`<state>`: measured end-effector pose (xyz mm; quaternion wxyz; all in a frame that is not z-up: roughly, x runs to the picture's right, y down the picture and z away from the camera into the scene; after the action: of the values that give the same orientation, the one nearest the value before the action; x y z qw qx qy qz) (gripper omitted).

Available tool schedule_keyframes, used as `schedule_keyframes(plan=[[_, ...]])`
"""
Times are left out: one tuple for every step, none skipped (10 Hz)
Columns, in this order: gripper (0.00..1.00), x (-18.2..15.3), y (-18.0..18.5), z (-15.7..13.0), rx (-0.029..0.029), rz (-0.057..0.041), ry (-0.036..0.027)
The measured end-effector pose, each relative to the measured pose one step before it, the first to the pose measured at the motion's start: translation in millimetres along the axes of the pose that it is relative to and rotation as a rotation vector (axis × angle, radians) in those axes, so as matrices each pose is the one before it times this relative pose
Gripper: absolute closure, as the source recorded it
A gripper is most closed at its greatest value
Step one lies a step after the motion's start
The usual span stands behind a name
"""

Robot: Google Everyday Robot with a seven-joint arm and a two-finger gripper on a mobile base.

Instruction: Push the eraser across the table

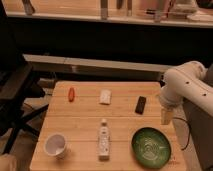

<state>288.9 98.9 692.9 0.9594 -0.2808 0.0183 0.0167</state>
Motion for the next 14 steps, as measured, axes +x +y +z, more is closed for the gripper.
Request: schedule_keyframes(plan=[[0.20,-2.07,-7.37,1.33,-0.00122,-0.00936,-0.00150],[0.20,0.58,-2.88,0.61,-0.00098,-0.00515,-0.00088],[0.20,3.30,1.75,0.10,-0.00179,0.00122,0.00275],[0.20,-1.46,0.14,0.89,-0.00247,-0.00227,-0.00453],[0.20,-1.23,-1.60,0.83,0.00052,-0.00714,0.00071],[0.20,1.51,-2.76,1.85,0.00146,-0.00518,0.00225],[0.20,0.91,-2.91,1.29,-0.00170,-0.00138,-0.00039],[0.20,0.17,-2.33,1.02,-0.00212,-0.00264,-0.00040],[0.20,-1.37,-2.99,0.85,-0.00059,-0.00602,-0.00043],[0.20,1.13,-1.78,0.89,-0.00160,-0.00245,0.00076],[0.20,1.90,-1.23,1.37,-0.00207,-0.00249,0.00108],[0.20,-0.97,-2.14,1.75,-0.00098,-0.00317,-0.00245],[0.20,-1.55,-3.30,1.87,-0.00194,-0.00468,0.00021],[0.20,-1.36,-2.99,1.72,-0.00161,-0.00217,-0.00246]])
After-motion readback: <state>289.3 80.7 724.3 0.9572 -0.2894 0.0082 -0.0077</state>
